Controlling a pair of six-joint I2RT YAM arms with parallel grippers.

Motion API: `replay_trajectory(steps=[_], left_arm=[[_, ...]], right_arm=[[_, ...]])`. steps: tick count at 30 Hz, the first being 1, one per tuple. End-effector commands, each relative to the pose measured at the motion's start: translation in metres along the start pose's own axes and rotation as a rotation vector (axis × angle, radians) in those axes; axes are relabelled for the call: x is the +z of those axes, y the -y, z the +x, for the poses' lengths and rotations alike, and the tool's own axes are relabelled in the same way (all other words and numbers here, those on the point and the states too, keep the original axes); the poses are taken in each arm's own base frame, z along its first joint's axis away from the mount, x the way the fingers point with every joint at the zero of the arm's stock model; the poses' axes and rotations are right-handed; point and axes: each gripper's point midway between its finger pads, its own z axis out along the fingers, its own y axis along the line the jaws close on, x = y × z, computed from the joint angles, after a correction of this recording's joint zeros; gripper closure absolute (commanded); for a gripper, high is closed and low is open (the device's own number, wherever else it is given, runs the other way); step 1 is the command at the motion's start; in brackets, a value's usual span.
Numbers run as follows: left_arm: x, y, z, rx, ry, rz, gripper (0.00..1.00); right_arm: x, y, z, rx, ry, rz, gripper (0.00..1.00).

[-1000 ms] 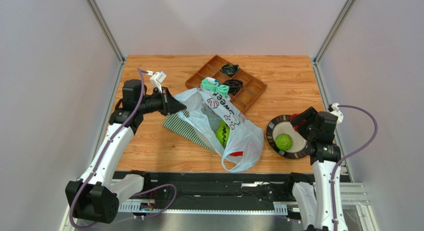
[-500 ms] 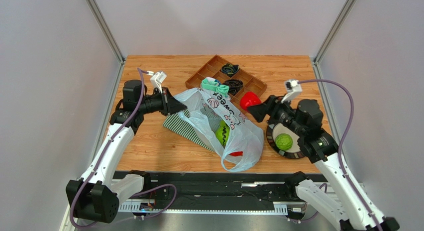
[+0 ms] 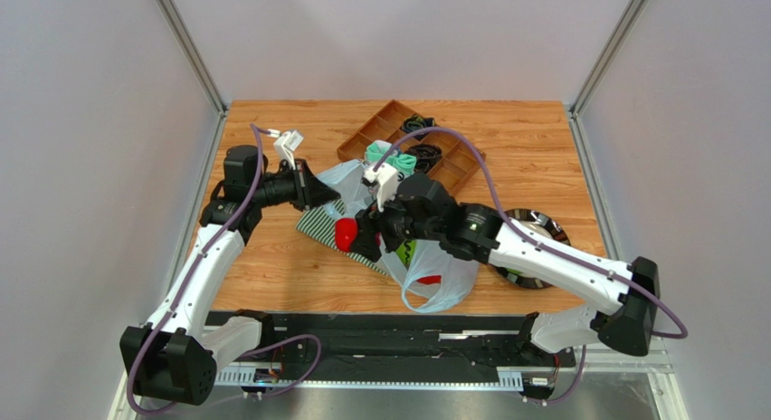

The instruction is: Place the fruits into the plastic bag

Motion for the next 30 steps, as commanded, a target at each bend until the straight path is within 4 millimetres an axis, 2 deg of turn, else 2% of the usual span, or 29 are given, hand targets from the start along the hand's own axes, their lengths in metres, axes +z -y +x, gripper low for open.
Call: replay_trajectory(steps=[1,5,10,12,15,20,25,30], left_arm=[[-0.001,0.004,-0.006,0.034,0.022,0.021,1.00],[-0.001,0.005,-0.006,0.034,0.022,0.022,1.00],[-0.002,0.006,-0.007,0.040,0.026,0.022,1.00],[-0.003,0.006,-0.008,0.044,0.029,0.020,1.00],[-0.003,0.006,-0.007,0.042,0.026,0.022,1.00],[-0.003,0.006,-0.007,0.040,0.027,0.020,1.00],[-0.002,0.009,-0.007,0.042,0.025,0.038,1.00],[-0.003,0.012,-0.008,0.054,0.034,0.055,1.00]], right_arm=[[-0.005,0.005,0.016,-0.077,-0.128,0.074,0.90],[-0.019,0.019,0.043,-0.075,-0.237,0.137,0.90],[-0.054,0.074,0.069,-0.072,-0.334,0.448,0.92],[-0.067,0.093,0.070,-0.048,-0.338,0.562,0.94],[-0.087,0.111,0.070,-0.021,-0.334,0.666,0.96],[-0.107,0.131,0.066,0.047,-0.289,0.746,0.98],[-0.103,0.147,0.084,0.055,-0.351,0.817,0.99],[-0.074,0.161,0.111,0.073,-0.427,0.844,1.00]])
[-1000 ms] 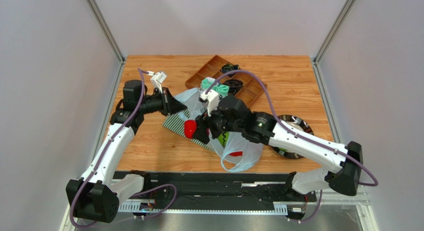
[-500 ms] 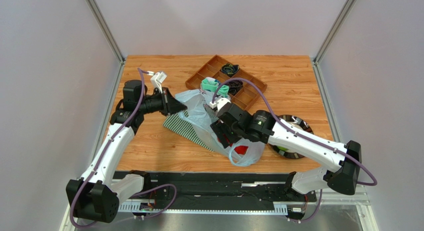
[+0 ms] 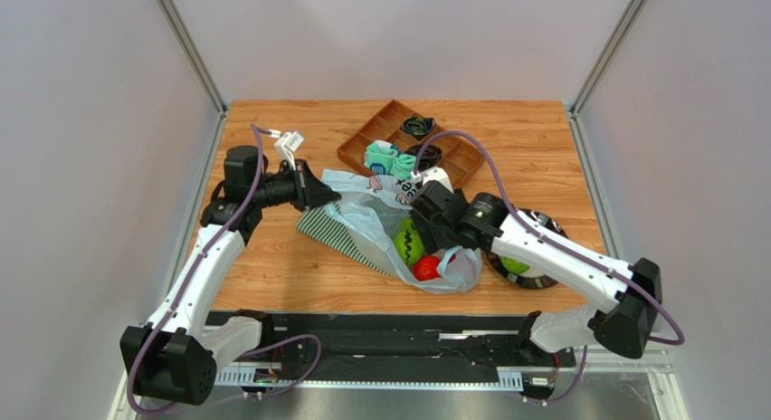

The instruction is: Place the fruits into the plastic bag

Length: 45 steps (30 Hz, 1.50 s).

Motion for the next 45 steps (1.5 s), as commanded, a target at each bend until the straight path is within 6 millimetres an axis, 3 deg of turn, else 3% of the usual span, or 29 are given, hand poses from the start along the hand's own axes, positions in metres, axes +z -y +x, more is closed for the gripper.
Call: replay_trajectory(steps=[1,9,11,12,14,15,16,21,28,33,40,42,45], left_arm=[[-0.003,0.010,-0.009,0.051,0.036,0.037,1.00],[-0.003,0.010,-0.009,0.050,0.035,0.040,1.00],[-0.003,0.010,-0.008,0.049,0.034,0.041,1.00],[-0.003,0.010,-0.008,0.049,0.033,0.043,1.00],[-0.003,0.009,-0.008,0.049,0.034,0.040,1.00],[-0.002,0.009,-0.008,0.048,0.032,0.041,1.00],[-0.003,0.010,-0.008,0.049,0.032,0.042,1.00],[-0.003,0.010,-0.008,0.045,0.031,0.043,1.00],[-0.003,0.010,-0.008,0.046,0.031,0.045,1.00],[-0.003,0.010,-0.009,0.047,0.033,0.043,1.00],[-0.003,0.010,-0.008,0.047,0.035,0.038,1.00],[-0.003,0.009,-0.009,0.049,0.036,0.036,1.00],[-0.003,0.008,-0.008,0.050,0.034,0.030,1.00]], right_arm=[[0.032,-0.004,0.012,0.013,-0.057,0.058,1.00],[0.065,-0.008,0.013,0.059,-0.105,0.063,0.95],[0.069,-0.014,0.013,0.059,-0.118,0.034,0.86],[0.071,-0.018,0.011,0.064,-0.112,0.018,0.71],[0.073,-0.023,0.013,0.063,-0.127,-0.002,0.56],[0.073,-0.024,0.012,0.065,-0.126,-0.004,0.43],[0.074,-0.024,0.012,0.064,-0.129,-0.003,0.38],[0.067,-0.024,0.009,0.068,-0.111,-0.024,0.25],[0.051,-0.027,-0.003,0.079,-0.069,-0.070,0.14],[0.022,-0.032,-0.026,0.077,0.025,-0.145,0.09],[-0.064,-0.081,-0.067,0.020,0.259,-0.575,0.18],[-0.091,-0.082,-0.087,0.050,0.377,-0.640,0.18],[-0.105,-0.061,-0.105,0.126,0.462,-0.587,0.19]])
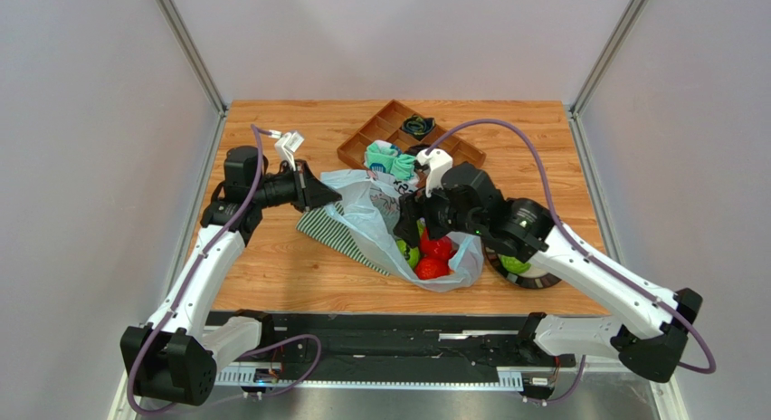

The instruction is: Place the fruits into the plastic bag

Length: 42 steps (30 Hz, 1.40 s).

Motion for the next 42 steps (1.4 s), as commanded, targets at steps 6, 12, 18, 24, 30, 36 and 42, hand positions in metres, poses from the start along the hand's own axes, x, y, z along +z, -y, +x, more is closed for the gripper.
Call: replay_trajectory(steps=[6,12,18,24,30,36,42], left_arm=[[-0.004,0.007,-0.011,0.056,0.039,0.013,1.00],[-0.004,0.005,-0.010,0.056,0.039,0.005,1.00],[-0.003,0.004,-0.010,0.053,0.036,-0.001,1.00],[-0.004,0.004,-0.010,0.052,0.035,-0.003,1.00],[-0.003,0.003,-0.010,0.047,0.035,-0.003,1.00],[-0.003,0.004,-0.010,0.046,0.033,0.003,1.00],[-0.002,0.003,-0.009,0.044,0.032,-0.001,1.00]], right_arm=[[-0.040,0.059,-0.053,0.236,0.227,0.080,0.24],[-0.070,0.133,-0.031,0.452,0.321,0.257,0.23],[-0.066,0.198,0.051,0.693,0.225,0.461,0.20],[-0.081,0.245,0.120,0.845,0.099,0.759,0.14],[-0.090,0.254,0.148,0.861,0.025,0.877,0.06],[-0.080,0.262,0.160,0.874,-0.016,0.899,0.04],[-0.050,0.266,0.174,0.932,-0.045,0.847,0.05]])
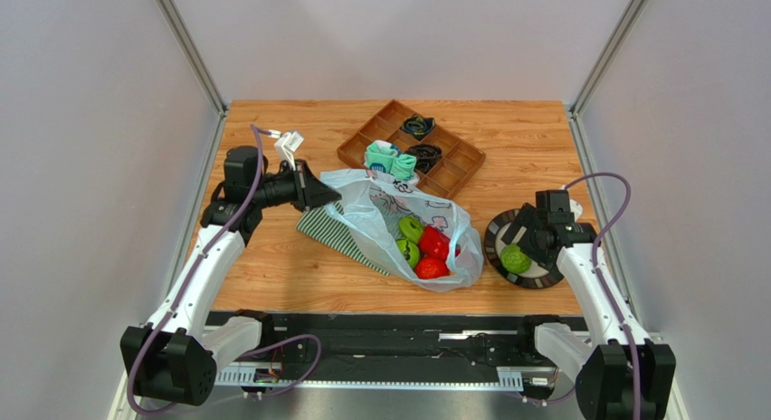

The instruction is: Place the fruits into the plastic bag

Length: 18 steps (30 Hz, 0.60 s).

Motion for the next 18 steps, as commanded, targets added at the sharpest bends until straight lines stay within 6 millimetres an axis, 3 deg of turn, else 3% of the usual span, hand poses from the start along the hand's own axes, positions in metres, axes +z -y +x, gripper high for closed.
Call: replay_trajectory(steps=[1,10,13,18], left_arm=[[-0.003,0.004,-0.008,0.041,0.027,0.007,1.00],[-0.002,0.002,-0.008,0.036,0.024,0.003,1.00],[-0.002,0.002,-0.007,0.037,0.022,0.004,1.00],[-0.002,0.002,-0.008,0.036,0.023,0.001,1.00]], right_arm=[[0.019,-0.011,-0.002,0.049,0.006,-0.035,0.05],[0.038,-0.009,0.007,0.037,-0.033,-0.008,0.13],[0.039,-0.007,0.008,0.030,-0.036,-0.002,0.21],[0.035,-0.005,0.003,0.021,0.000,-0.001,0.47]])
